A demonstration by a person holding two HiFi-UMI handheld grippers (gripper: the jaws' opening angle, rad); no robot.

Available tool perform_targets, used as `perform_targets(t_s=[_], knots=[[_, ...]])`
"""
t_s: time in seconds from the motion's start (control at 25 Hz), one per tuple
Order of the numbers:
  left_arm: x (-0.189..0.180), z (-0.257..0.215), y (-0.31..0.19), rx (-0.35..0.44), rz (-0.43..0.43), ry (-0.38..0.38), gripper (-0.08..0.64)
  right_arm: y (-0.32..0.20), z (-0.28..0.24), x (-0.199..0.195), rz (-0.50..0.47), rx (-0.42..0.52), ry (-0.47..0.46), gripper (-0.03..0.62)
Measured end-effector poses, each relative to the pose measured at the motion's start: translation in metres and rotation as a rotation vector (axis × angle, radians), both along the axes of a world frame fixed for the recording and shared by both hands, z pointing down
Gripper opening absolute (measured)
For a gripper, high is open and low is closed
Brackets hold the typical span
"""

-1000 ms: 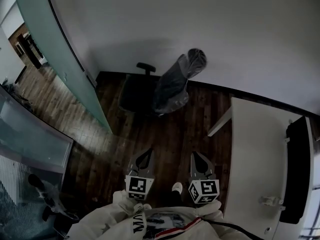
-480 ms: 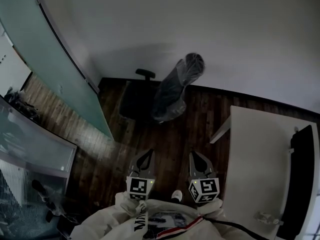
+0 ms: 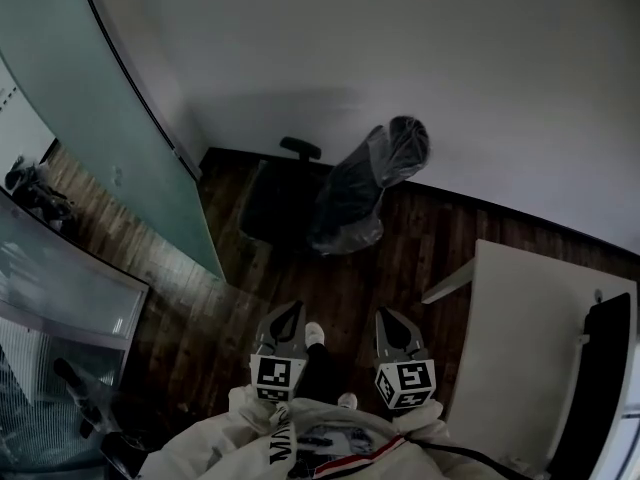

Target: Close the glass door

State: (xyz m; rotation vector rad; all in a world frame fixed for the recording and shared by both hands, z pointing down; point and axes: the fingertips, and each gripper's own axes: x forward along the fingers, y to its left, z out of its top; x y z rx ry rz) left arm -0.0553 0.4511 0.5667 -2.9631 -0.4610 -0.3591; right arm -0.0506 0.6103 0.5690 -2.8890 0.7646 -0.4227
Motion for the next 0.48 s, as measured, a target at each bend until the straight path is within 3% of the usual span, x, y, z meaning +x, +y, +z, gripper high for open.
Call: perform_targets(t_s=[0.2, 0.48], knots=[[0.064, -0.008, -0.021, -0.011, -0.017, 0.037, 0.002, -0.022, -0.01, 0.064, -0.023, -0.024, 0.018, 0.005], [0.139, -0.02, -0.088, -0.026, -0.074, 0.048, 0.002, -0.092, -0.021, 0.14, -0.089, -0.047, 0.019, 0.005]])
